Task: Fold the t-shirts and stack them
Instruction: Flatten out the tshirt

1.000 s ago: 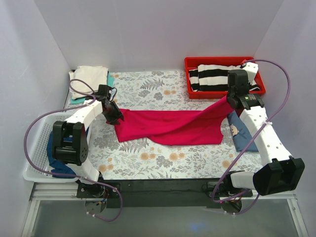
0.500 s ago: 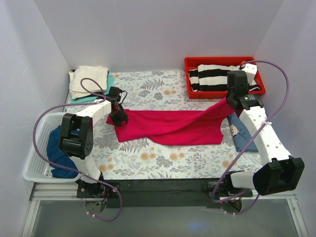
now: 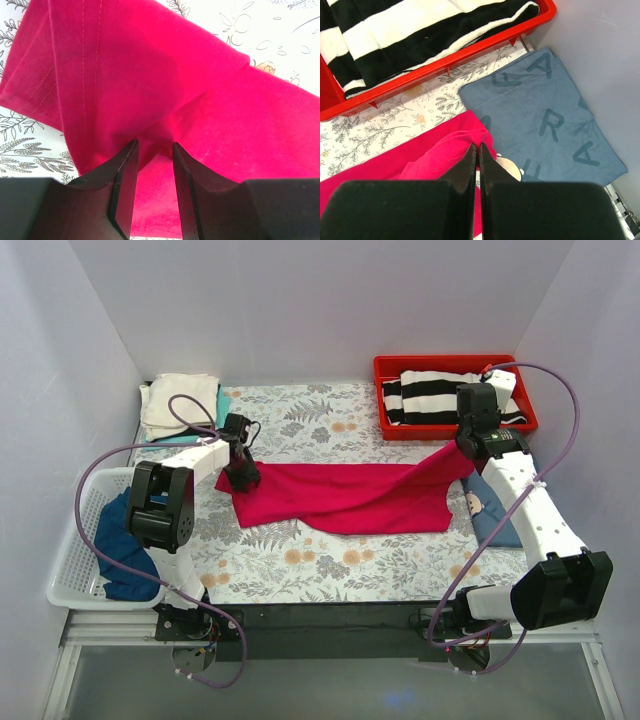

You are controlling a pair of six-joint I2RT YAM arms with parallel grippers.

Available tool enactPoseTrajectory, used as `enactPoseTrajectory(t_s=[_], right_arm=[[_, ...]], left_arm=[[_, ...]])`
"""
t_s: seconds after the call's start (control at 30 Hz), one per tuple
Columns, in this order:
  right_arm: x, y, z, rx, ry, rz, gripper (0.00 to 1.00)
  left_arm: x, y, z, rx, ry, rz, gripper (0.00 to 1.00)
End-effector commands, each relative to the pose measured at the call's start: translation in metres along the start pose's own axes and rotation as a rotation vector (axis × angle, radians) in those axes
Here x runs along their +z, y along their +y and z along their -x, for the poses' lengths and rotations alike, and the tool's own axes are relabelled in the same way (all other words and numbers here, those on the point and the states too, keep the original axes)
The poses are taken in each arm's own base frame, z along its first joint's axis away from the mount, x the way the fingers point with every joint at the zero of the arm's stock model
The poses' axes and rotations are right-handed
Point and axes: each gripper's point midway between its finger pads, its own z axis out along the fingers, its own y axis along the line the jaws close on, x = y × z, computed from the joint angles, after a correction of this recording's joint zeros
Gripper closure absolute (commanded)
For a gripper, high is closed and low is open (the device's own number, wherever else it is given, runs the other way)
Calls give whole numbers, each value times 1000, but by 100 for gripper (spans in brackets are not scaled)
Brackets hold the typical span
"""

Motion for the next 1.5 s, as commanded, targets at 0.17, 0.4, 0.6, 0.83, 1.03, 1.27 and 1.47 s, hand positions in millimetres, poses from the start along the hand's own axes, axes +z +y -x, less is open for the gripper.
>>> enactPoseTrajectory(t_s=[0.17,0.4,0.6,0.83,1.03,1.27,1.47], right_arm=[[-4,-1,16,40,-36,-9,99],[-3,-2,15,42,-33,-16,99],[-2,-1,15,43,-32,-17,99],[-2,-1,17,47,-37,-22,99],[-1,-2,17,45,-37,-26,99],[0,-1,16,40,-32,-25,99],[-1,-1,20,39,-39,-24,99]], left_arm=[[-15,-17,6,7,-4,-61,69],[-24,-24,6,13,7,-78,70],[-14,-17,-5,15,41,-46,71],[-4,-9,-18,28,76,-16,73],[8,0,-31,33,119,28,73],[-2,-2,-19,24,83,35,100],[-34,-12,8,5,9,21,100]])
